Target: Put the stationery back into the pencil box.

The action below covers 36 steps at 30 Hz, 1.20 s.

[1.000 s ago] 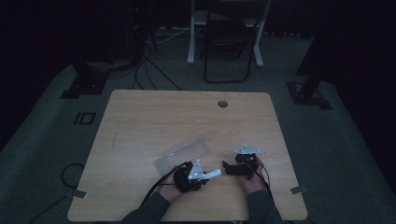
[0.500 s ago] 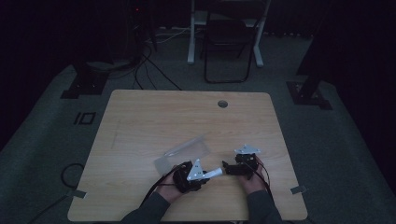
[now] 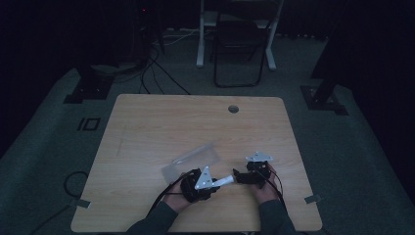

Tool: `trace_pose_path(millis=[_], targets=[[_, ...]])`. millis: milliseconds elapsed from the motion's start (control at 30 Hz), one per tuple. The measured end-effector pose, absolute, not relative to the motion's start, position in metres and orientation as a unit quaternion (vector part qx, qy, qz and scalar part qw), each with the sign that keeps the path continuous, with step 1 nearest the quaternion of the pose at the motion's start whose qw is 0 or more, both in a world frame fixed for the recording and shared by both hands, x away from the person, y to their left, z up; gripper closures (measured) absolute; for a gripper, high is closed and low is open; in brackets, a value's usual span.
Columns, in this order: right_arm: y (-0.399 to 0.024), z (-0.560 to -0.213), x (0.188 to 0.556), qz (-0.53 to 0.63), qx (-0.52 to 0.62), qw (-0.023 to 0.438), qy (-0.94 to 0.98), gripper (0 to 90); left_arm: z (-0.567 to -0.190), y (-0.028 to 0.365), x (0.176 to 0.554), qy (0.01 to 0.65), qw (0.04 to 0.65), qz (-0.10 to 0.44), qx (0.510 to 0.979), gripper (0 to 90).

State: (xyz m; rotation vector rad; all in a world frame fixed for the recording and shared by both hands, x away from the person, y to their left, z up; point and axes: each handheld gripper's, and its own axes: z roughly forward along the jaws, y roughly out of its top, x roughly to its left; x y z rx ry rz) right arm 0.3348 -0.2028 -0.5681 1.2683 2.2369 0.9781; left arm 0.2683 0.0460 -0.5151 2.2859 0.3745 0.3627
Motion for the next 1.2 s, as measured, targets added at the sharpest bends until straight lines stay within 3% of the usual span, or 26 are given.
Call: trace_pose_path(millis=[1200], targets=[[-0.203, -0.568, 0.335, 0.349, 0.452, 0.194, 0.798, 12.4, -0.503, 0.051, 0.267, 0.149, 0.400, 0.157, 0.891, 71.0]])
